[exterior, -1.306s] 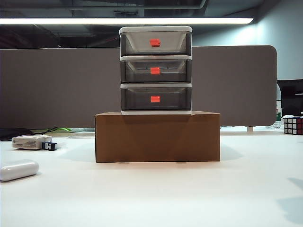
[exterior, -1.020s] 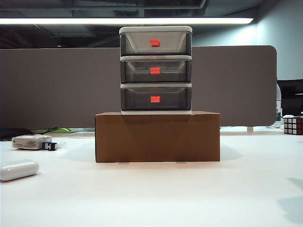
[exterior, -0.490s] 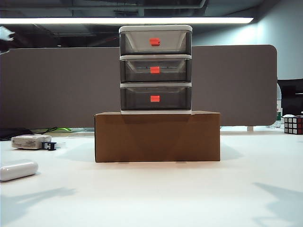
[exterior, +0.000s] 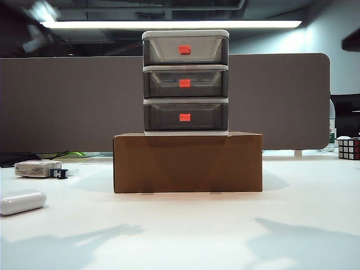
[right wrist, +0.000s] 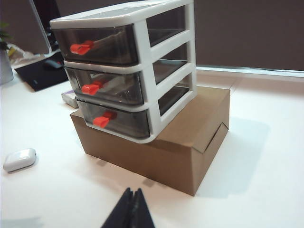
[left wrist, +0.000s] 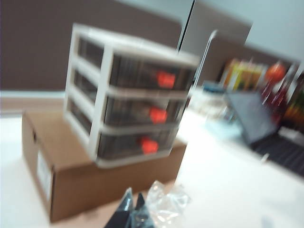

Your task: Open the second layer of the drawer on the table, pick up the earphone case on the table and put it in, and finally close the drawer.

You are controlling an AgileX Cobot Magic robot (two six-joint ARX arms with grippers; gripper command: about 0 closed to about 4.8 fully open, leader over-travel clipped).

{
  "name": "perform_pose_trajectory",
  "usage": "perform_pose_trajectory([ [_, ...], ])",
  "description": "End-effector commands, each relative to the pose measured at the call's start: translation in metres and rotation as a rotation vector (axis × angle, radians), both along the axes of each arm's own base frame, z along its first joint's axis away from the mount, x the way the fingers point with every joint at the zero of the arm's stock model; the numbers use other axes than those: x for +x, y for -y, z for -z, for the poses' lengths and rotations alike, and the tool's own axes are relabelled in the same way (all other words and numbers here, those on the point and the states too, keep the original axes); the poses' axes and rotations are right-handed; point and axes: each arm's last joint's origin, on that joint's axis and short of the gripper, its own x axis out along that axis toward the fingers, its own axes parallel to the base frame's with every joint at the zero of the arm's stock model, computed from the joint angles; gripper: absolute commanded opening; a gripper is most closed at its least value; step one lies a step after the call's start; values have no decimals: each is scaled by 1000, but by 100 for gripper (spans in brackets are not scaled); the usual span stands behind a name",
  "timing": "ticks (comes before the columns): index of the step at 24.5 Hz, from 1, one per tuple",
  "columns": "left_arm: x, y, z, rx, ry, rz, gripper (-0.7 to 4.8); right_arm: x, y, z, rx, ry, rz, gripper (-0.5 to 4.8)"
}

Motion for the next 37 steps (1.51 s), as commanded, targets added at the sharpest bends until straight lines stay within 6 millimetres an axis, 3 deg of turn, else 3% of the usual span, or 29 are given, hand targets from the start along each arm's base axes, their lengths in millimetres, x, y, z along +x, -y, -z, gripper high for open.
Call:
perform_pose_trajectory([
  [1, 15, 16, -13, 43, -1, -78, -6, 14, -8, -24, -44, 9, -25, -5],
  [4, 34, 39, -23, 129, 43, -112, -6, 35, -19, -45, -76, -40, -85, -5],
  [7, 53, 73, -26, 150, 69, -208, -6, 63, -34, -78, -124, -27, -185, -5],
  [11, 53, 112, -19, 130, 64, -337, -6, 97, -51, -111, -148, -3, -299, -5],
  [14, 57, 137, -10, 140, 45, -379, -6, 114, -61, -122, -152, -28, -381, -5],
  [15, 59, 154, -4, 146, 43, -366, -6, 121, -65, -124, -161, -35, -430, -5],
  [18, 67, 177, 4, 140, 29, -418, -5, 128, -70, -120, -188, -54, -500, -5],
  [20, 72, 186, 7, 141, 24, -433, 5, 131, -71, -115, -203, -77, -512, -5],
  [23, 77, 194, 8, 139, 24, -437, 67, 132, -72, -110, -238, -85, -524, -5],
  [37, 87, 199, 9, 137, 18, -480, 67, 135, -73, -105, -256, -92, -530, -5],
])
